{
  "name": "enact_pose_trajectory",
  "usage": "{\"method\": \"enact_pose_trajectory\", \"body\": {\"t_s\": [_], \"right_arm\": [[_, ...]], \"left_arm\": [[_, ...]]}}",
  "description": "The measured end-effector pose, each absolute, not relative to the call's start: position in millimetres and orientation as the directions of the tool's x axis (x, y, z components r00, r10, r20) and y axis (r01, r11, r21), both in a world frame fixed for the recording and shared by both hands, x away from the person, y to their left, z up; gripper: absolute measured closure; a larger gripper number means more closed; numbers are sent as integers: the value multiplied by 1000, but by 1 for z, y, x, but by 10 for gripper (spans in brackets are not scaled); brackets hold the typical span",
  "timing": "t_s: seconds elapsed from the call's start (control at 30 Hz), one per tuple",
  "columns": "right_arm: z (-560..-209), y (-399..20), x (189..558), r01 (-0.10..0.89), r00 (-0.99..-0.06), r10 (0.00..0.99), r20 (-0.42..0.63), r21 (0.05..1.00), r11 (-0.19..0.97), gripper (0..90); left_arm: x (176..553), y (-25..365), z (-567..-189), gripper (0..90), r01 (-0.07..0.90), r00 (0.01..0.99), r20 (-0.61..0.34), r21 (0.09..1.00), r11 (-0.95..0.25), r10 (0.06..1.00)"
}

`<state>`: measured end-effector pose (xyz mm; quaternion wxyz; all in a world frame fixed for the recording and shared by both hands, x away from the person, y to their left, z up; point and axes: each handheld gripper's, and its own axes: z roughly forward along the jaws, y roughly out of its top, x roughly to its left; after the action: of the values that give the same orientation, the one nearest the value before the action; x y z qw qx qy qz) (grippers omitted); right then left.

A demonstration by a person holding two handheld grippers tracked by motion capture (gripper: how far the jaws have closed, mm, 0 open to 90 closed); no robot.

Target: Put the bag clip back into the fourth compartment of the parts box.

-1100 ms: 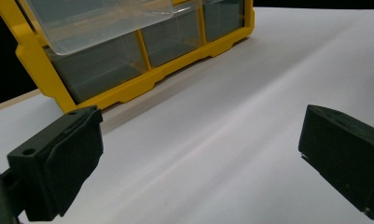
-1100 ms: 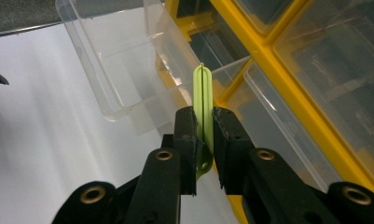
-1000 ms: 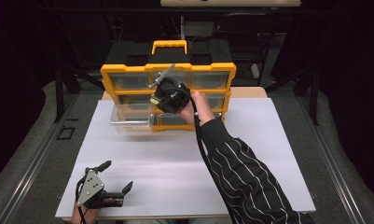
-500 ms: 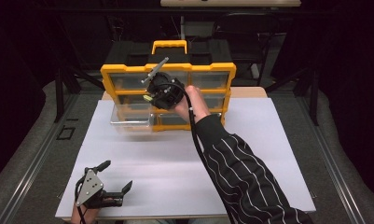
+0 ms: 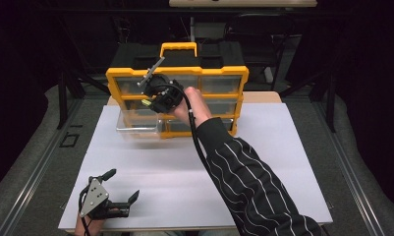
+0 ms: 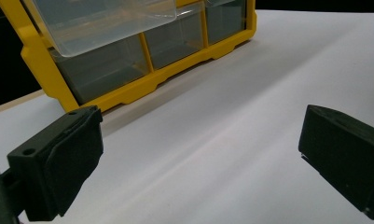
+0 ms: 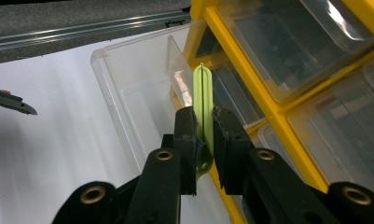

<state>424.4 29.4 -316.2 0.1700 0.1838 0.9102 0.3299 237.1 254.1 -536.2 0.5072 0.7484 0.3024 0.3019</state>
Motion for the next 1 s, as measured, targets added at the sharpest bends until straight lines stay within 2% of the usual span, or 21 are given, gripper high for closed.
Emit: {"method": "enact_pose_trajectory", "body": {"t_s": [1.0], "right_arm": [[-350, 60, 434, 274, -885, 445, -134, 622, 733, 800]], "left_arm": [[236, 254, -536, 1, 141, 632, 147, 944, -299, 761]]}}
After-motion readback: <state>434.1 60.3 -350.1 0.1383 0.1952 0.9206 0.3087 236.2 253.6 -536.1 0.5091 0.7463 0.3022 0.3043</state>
